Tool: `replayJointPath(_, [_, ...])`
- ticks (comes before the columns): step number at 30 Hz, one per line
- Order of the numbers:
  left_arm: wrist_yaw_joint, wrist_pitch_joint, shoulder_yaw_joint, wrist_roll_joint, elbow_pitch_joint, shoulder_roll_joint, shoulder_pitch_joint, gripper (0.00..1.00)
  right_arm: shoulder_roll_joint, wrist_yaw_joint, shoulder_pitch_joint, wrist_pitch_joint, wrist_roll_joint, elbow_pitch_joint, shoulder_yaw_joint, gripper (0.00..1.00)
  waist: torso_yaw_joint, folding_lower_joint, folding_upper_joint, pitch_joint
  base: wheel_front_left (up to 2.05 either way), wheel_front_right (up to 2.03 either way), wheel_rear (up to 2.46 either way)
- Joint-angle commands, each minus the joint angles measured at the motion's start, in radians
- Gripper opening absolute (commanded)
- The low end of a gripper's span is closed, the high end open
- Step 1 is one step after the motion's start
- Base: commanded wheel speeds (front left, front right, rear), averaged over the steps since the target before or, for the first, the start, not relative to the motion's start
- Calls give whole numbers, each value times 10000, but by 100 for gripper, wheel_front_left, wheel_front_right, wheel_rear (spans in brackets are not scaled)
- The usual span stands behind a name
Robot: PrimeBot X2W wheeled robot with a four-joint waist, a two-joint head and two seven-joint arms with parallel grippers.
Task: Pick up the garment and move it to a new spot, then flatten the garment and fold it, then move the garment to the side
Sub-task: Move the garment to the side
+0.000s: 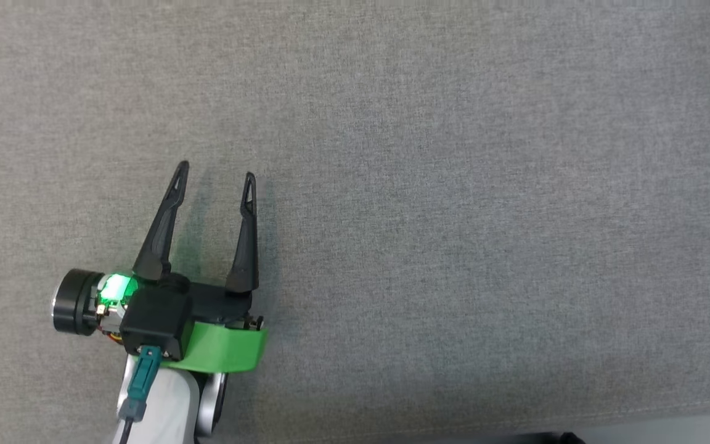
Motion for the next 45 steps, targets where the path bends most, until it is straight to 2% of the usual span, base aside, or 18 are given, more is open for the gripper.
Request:
replayJointPath(1, [74, 6, 27, -96, 79, -7, 238, 100, 499, -13, 160, -184, -204, 7, -53, 100, 108, -1, 0, -772, 0, 0, 0])
replayJointPath(7, [205, 6, 77, -432, 401, -202, 815, 100, 2819, -13, 1573, -550, -1006, -109, -679, 100, 285, -1, 0, -2311, 0, 0, 0])
replayJointPath(11, [334, 5, 202, -733, 588, -267, 1216, 100, 4454, -13, 3106, -539, -2008, -1063, -2203, 100, 376, -1, 0, -3173, 0, 0, 0])
replayJointPath(14, [353, 5, 336, -945, 737, -315, 1526, 100, 5864, -13, 4387, -536, -3301, -2043, -3381, 100, 399, -1, 0, -3750, 0, 0, 0])
replayJointPath(20, [355, 5, 483, -1208, 1008, -348, 2058, 100, 8473, -13, 6756, -537, -5469, -4013, -4964, 100, 393, -1, 0, -4785, 0, 0, 0])
replayJointPath(22, [392, 5, 573, -1301, 1034, -347, 2261, 100, 9078, -11, 7468, -539, -5914, -4502, -5150, 100, 368, -1, 0, -5174, 0, 0, 0])
replayJointPath(25, [384, 5, 594, -1453, 991, -352, 2624, 100, 9501, -11, 8363, -538, -6401, -5047, -5247, 100, 304, -1, 0, -5597, 0, 0, 0])
replayJointPath(32, [397, 5, 740, -1240, 401, -351, 3494, 100, 9829, -11, 9847, -539, -7052, -5905, -5352, 100, 168, -1, 0, -6146, 0, 0, 0])
replayJointPath(45, [268, 5, 963, -1263, 536, -353, 4050, 100, 10061, -11, 10849, -539, -7220, -5769, -5002, 100, 116, -1, 0, -6565, 0, 0, 0])
